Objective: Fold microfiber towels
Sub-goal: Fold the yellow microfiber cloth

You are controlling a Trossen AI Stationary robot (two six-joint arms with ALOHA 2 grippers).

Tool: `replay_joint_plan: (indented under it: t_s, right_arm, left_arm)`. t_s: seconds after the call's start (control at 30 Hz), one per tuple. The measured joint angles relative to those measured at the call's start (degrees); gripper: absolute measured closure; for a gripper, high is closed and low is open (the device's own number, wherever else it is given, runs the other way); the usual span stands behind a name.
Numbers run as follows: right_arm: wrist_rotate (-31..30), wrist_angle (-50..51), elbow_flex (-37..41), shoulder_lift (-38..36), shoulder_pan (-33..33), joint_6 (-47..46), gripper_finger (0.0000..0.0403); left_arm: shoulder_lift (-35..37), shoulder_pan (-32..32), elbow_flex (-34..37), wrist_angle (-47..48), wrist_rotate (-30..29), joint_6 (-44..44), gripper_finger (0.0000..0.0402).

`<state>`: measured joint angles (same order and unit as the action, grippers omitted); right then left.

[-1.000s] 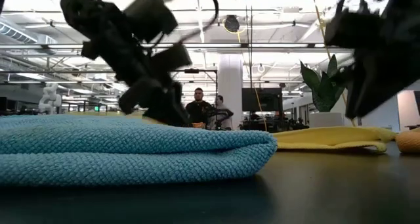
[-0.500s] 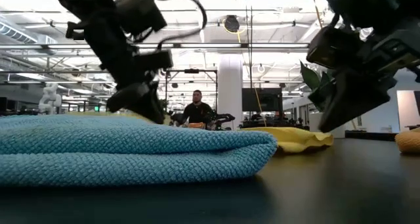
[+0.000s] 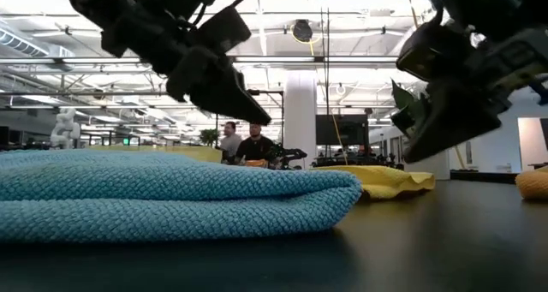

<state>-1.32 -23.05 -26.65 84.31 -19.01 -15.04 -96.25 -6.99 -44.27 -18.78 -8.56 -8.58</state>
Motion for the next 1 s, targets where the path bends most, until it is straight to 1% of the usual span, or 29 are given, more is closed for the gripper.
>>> replay_joint_plan:
  t_s: [0.1, 0.17, 0.3, 0.43, 0.6, 0.73, 0.87, 0.93, 1.0]
  right_arm:
    - [-0.5, -6.6, -0.2, 3.6, -1.7, 3.3, 0.0402]
    - [-2.1, -8.8, -1.2, 5.9, -3.0, 6.1, 0.0399]
    - [-6.2, -8.7, -4.6, 9.5, -4.4, 10.1, 0.0381]
    - [-6.4, -8.1, -7.5, 12.1, -4.4, 12.0, 0.0354]
    - [-6.6, -7.8, -9.3, 10.6, -4.9, 14.9, 0.0319]
    - [-9.5, -3.4, -9.4, 7.1, -7.2, 17.4, 0.0289]
    - [-9.6, 2.7, -9.3, 5.9, -10.1, 18.6, 0.0272]
    - [-12.3, 5.9, -9.3, 6.0, -11.5, 18.9, 0.0271]
    - [-16.8, 8.9, -9.3, 6.5, -12.4, 19.7, 0.0273]
  left_arm:
    - [-3.3, -0.4, 0.0, -2.1, -0.4, 0.1, 0.0287]
    - [-4.8, -0.4, 0.0, -2.9, -1.2, 0.1, 0.0287]
    - [-5.1, -0.4, 0.1, -2.0, -4.8, 0.5, 0.0287]
    - [-3.8, -0.6, 0.0, -3.0, -5.0, 1.2, 0.0287]
    - [-3.8, -2.0, 0.0, -3.8, -5.0, 1.3, 0.0287]
    - [-3.9, -3.8, 0.0, -4.0, -5.0, 1.6, 0.0287]
    - [-3.9, -6.1, 0.0, -5.8, -5.0, 0.2, 0.0287]
    - [-3.9, -7.1, 0.0, -6.3, -4.9, -0.3, 0.0287]
    - [-3.9, -8.0, 0.0, -7.8, -4.9, -0.6, 0.0287]
